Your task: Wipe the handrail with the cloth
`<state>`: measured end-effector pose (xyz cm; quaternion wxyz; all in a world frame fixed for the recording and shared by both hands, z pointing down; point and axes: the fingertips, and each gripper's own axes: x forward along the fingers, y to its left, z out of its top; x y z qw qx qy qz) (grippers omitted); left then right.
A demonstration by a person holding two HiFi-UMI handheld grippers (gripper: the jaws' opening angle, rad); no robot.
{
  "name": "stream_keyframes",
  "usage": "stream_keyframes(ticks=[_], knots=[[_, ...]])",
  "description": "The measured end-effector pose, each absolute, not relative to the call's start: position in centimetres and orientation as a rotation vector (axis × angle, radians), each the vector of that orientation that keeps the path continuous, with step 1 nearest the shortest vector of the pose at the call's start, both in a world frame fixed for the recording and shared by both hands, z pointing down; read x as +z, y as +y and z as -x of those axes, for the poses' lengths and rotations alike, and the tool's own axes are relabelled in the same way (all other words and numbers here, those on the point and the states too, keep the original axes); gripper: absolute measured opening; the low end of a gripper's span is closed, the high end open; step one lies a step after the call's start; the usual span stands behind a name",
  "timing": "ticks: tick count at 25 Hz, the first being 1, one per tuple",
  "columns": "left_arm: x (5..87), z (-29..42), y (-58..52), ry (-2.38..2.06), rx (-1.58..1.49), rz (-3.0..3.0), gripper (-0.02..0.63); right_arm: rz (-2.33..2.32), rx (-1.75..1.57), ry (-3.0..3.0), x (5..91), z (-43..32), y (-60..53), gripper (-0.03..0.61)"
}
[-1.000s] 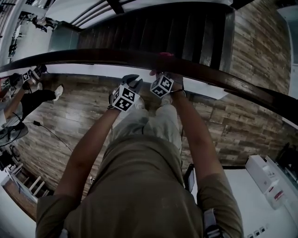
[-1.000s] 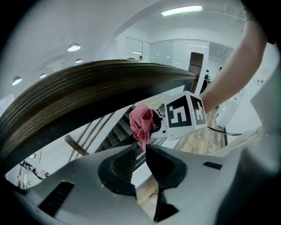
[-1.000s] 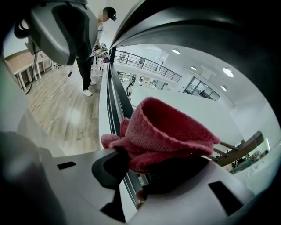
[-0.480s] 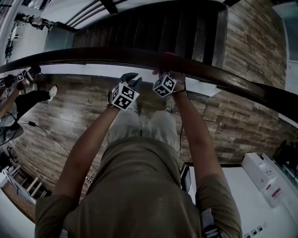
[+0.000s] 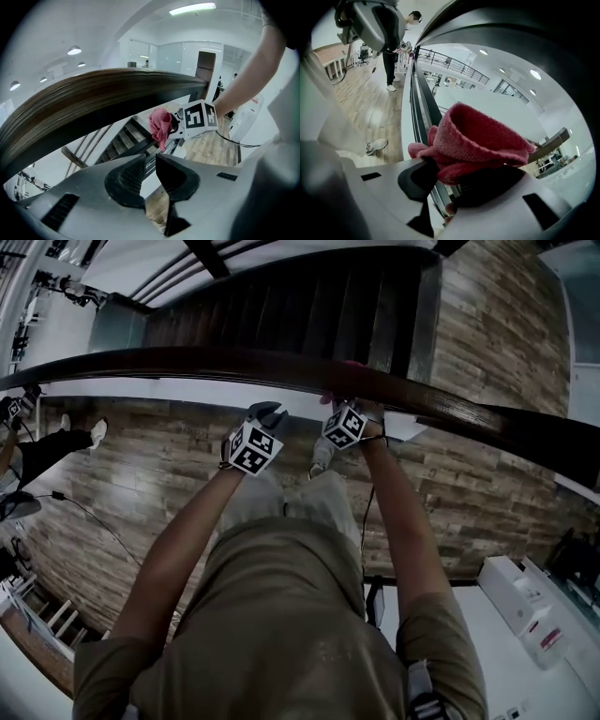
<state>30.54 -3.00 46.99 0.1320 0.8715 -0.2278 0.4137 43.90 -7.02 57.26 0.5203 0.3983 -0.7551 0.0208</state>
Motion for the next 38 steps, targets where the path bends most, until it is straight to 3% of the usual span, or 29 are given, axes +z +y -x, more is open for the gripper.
stream_keyframes(ticks=[11,21,30,38], knots=[[46.0,-39.6,0.0,-0.574,1.244,-2.588,0.075,-1.061,0.118,-1.706,57.2,-57.5,-3.0,0.1],[45.4,-41.6,1.7,-0.601,1.249,-2.589,0.075,-1.146,0.177,-1.569,56.8,-67.8,0.8,0.1],[45.0,-42.1,2.6,-0.616,1.248,-2.59,0.075,-1.232,0.276,-1.449,56.8,-71.7,2.3,0.1],[45.3,-43.2,3.0,-0.595,1.248,-2.59,0.075,-1.46,0.643,-1.608,55.0,-72.3,4.3,0.098]])
